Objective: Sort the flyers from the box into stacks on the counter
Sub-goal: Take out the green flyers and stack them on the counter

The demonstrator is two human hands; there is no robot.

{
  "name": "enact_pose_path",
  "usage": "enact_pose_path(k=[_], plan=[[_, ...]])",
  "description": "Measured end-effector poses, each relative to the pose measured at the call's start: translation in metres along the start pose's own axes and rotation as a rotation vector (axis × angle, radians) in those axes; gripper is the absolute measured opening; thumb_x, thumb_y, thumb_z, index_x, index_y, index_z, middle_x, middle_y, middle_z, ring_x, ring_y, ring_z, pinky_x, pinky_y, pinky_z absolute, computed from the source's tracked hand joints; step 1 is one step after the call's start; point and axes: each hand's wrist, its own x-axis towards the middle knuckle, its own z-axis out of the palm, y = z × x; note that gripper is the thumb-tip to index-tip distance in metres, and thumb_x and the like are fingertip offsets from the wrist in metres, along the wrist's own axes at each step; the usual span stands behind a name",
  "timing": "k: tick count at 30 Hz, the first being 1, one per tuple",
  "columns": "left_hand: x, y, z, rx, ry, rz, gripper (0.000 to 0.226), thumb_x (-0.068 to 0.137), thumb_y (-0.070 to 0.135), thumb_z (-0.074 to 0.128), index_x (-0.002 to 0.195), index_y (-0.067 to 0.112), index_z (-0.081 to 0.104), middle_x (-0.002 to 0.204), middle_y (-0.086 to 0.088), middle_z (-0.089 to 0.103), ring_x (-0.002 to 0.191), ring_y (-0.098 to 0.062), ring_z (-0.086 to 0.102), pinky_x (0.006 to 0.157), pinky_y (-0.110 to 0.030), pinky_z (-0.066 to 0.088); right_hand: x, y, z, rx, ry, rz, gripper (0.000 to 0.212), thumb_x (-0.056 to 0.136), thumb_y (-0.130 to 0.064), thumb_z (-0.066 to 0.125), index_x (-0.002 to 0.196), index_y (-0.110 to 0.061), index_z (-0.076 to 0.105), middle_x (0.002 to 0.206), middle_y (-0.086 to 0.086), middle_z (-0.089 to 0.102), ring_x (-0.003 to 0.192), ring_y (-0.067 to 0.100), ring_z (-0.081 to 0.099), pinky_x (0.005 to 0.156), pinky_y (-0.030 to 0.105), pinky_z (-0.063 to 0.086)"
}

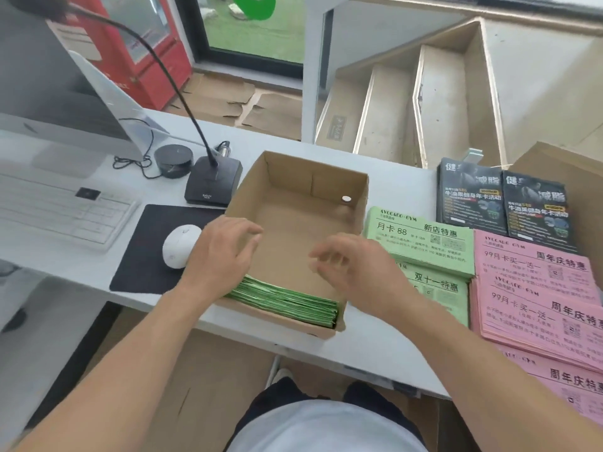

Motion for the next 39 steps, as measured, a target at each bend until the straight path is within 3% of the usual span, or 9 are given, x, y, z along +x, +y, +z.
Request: enact_pose_path(k=[4, 10, 18, 22, 24, 28, 31, 34, 39], plan=[[-0.005, -0.008, 0.005, -0.072, 0.045, 0.016, 0.030, 0.101, 0.032, 0.047, 0.099, 0.018, 0.073, 0.099, 0.009, 0.072, 0.105, -0.012, 0.061, 0.113, -0.030, 0.029, 0.033, -0.034, 0.026, -0.162, -0.524, 0.017, 0.032, 0.094, -0.051, 0.066, 0.120, -0.031, 0.067, 0.106, -0.015, 0.070, 0.091, 0.009, 0.065, 0.083, 0.032, 0.052], [-0.005, -0.010, 0.005, -0.166, 0.120, -0.025, 0.026, 0.105, 0.022, 0.048, 0.093, 0.016, 0.070, 0.090, 0.007, 0.072, 0.091, -0.015, 0.058, 0.113, -0.017, 0.021, 0.044, -0.040, 0.029, -0.245, -0.620, 0.057, 0.032, 0.096, -0.048, 0.062, 0.123, -0.033, 0.065, 0.111, -0.014, 0.071, 0.095, 0.012, 0.064, 0.090, 0.036, 0.053], [-0.007, -0.013, 0.008, -0.228, 0.145, -0.016, 0.025, 0.106, 0.032, 0.047, 0.104, 0.019, 0.068, 0.100, 0.011, 0.068, 0.099, -0.011, 0.058, 0.111, -0.035, 0.038, 0.048, -0.043, 0.042, -0.583, -0.426, 0.035, 0.047, 0.092, -0.024, 0.055, 0.138, -0.027, 0.049, 0.108, 0.004, 0.072, 0.096, 0.033, 0.065, 0.072, 0.037, 0.051], [-0.009, -0.009, -0.022, -0.758, 0.308, -0.295, 0.034, 0.108, 0.038, 0.041, 0.121, 0.022, 0.067, 0.123, 0.014, 0.068, 0.121, -0.001, 0.057, 0.103, -0.019, 0.041, 0.027, -0.047, 0.028, -0.584, -0.065, -0.101, 0.029, 0.095, -0.023, 0.053, 0.120, -0.037, 0.056, 0.103, -0.012, 0.070, 0.085, 0.023, 0.069, 0.064, 0.035, 0.052], [0.001, -0.014, -0.045, -1.040, 0.354, -0.411, 0.039, 0.109, 0.041, 0.038, 0.115, 0.019, 0.070, 0.118, 0.004, 0.072, 0.118, -0.008, 0.063, 0.102, -0.028, 0.047, 0.017, -0.046, 0.003, -0.478, 0.176, -0.204, 0.029, 0.093, -0.015, 0.061, 0.112, -0.036, 0.065, 0.099, -0.017, 0.070, 0.081, 0.016, 0.068, 0.063, 0.032, 0.052], [0.029, 0.014, -0.062, -1.094, -0.214, -0.587, 0.043, 0.098, 0.054, 0.053, 0.120, 0.019, 0.065, 0.122, -0.006, 0.070, 0.102, -0.020, 0.072, 0.076, -0.039, 0.063, 0.001, -0.029, -0.032, -0.045, 0.412, -0.330, 0.034, 0.079, 0.008, 0.079, 0.104, -0.015, 0.073, 0.112, -0.009, 0.073, 0.110, 0.022, 0.062, 0.093, 0.040, 0.050], [0.034, 0.061, -0.040, -1.150, -0.755, -0.534, 0.070, 0.089, 0.071, 0.054, 0.129, 0.015, 0.067, 0.128, -0.009, 0.068, 0.107, -0.032, 0.068, 0.087, -0.044, 0.055, -0.013, -0.025, -0.040, 0.262, 0.445, -0.273, 0.038, 0.071, 0.001, 0.088, 0.100, -0.015, 0.070, 0.115, -0.002, 0.073, 0.119, 0.026, 0.057, 0.098, 0.030, 0.048], [0.035, 0.101, -0.032, -1.482, -0.850, -0.596, 0.065, 0.091, 0.064, 0.048, 0.114, 0.010, 0.076, 0.116, -0.019, 0.071, 0.103, -0.035, 0.065, 0.092, -0.043, 0.049, -0.033, -0.012, -0.049, 0.399, 0.412, -0.218, 0.033, 0.071, 0.000, 0.085, 0.093, -0.022, 0.073, 0.117, -0.006, 0.074, 0.128, 0.025, 0.054, 0.101, 0.032, 0.049], [0.031, 0.156, -0.009, -1.453, -0.836, -0.453, 0.028, 0.097, 0.021, 0.059, 0.121, 0.008, 0.066, 0.111, -0.020, 0.074, 0.088, -0.033, 0.073, 0.079, -0.045, 0.062, -0.077, 0.016, -0.065, 0.387, 0.481, -0.030, 0.034, 0.080, -0.024, 0.084, 0.110, -0.032, 0.071, 0.146, -0.010, 0.057, 0.143, 0.020, 0.044, 0.110, 0.033, 0.045]])
